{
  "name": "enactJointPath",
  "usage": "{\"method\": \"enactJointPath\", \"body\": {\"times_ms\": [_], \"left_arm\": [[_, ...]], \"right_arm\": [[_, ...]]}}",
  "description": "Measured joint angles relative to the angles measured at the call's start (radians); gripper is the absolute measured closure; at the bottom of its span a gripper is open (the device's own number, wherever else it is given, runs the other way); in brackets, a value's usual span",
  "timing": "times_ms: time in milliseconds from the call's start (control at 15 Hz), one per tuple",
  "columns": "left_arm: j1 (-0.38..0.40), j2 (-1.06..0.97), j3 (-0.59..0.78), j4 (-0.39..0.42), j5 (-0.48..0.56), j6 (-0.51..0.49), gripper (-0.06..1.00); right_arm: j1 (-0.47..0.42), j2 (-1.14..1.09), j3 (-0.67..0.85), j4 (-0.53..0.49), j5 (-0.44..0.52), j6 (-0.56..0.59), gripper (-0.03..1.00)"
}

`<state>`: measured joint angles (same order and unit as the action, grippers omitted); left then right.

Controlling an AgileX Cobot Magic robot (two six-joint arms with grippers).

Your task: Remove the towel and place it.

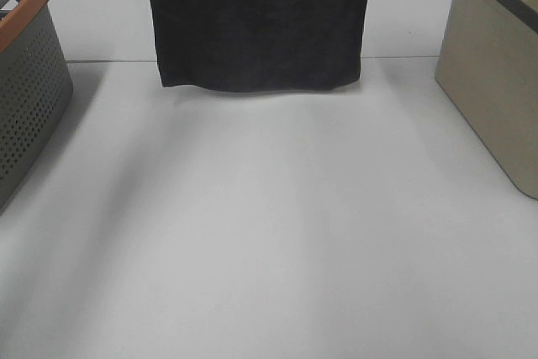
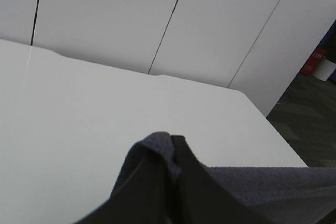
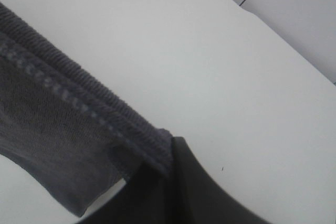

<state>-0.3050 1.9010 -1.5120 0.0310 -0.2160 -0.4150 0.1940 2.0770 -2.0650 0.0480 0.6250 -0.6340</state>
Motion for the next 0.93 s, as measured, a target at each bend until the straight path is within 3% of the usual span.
{"method": "enactJointPath", "body": {"times_ms": [267, 333, 400, 467, 667, 933], "left_arm": [[0.001, 0.053, 0.001, 0.074, -0.13, 0.028, 0.94], [0.0, 0.055, 0.052, 0.081, -0.186, 0.035, 0.94], [-0.015, 0.055, 0.197, 0.089, -0.266, 0.038, 0.94], [-0.026, 0.05, 0.282, 0.098, -0.296, 0.039, 0.94], [-0.068, 0.013, 0.484, 0.1, -0.353, 0.039, 0.94], [-0.113, -0.063, 0.712, 0.097, -0.385, 0.043, 0.94]], "right_arm": [[-0.005, 0.007, 0.03, -0.038, -0.03, 0.049, 0.95], [-0.005, 0.0, 0.095, -0.048, -0.036, 0.053, 0.95], [-0.005, -0.049, 0.327, -0.048, -0.094, 0.054, 0.95], [-0.005, -0.086, 0.436, -0.048, -0.157, 0.053, 0.95], [0.011, -0.181, 0.662, -0.014, -0.225, 0.006, 0.95], [0.06, -0.216, 0.89, 0.071, -0.24, -0.029, 0.95]]}}
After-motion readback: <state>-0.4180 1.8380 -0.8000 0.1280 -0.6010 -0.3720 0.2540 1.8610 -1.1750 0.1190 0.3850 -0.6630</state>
